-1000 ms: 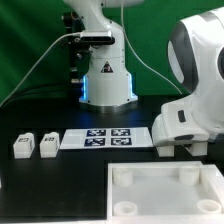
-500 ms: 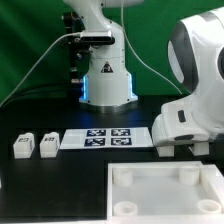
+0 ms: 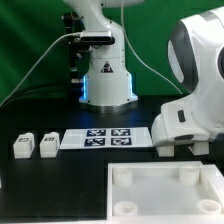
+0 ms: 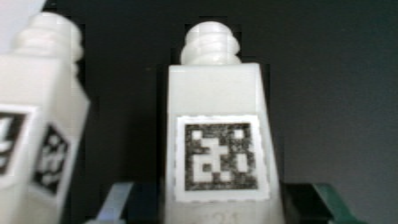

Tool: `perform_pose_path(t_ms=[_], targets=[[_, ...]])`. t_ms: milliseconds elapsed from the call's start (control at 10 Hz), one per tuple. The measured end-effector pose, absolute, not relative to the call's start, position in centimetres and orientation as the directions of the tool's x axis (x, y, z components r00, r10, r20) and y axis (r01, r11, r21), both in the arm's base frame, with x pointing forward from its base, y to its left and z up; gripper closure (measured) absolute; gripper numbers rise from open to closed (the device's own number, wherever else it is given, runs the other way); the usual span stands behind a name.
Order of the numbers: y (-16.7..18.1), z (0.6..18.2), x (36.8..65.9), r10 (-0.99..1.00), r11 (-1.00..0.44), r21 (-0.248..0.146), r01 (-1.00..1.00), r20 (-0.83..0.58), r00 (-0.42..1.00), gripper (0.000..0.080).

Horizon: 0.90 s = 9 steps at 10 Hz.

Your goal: Assemble one leg

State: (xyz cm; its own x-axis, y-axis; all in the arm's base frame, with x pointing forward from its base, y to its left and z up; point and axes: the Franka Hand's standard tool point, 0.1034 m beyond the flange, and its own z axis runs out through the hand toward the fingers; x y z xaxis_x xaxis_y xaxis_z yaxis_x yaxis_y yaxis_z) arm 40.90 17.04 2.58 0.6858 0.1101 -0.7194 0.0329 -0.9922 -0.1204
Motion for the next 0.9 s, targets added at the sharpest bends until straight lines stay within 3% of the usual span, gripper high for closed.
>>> perform_pose_path(t_ms=[200, 300, 400, 500, 700, 800, 900], targets=[[15.2, 6.3, 44.2, 0.171, -0.982, -0.175, 0.068, -0.682, 0.711, 0.0508], [15.0, 8.2, 45.7, 0.182, -0.98, -0.184, 0.078, -0.657, 0.731, 0.0508], [15.0, 10.6, 46.5, 0.14, -0.986, -0.157, 0.059, -0.574, 0.807, 0.0508], [14.8, 12.2, 44.6, 0.114, -0.99, -0.136, 0.047, -0.541, 0.833, 0.0508], [14.6, 11.1, 45.4, 0.106, -0.989, -0.135, 0.058, -0.383, 0.918, 0.0508], [14.1, 11.6, 46.5, 0.146, -0.983, -0.148, 0.106, -0.299, 0.943, 0.0508], [12.8, 13.1, 49.7, 0.173, -0.977, -0.158, 0.141, -0.211, 0.962, 0.0508]])
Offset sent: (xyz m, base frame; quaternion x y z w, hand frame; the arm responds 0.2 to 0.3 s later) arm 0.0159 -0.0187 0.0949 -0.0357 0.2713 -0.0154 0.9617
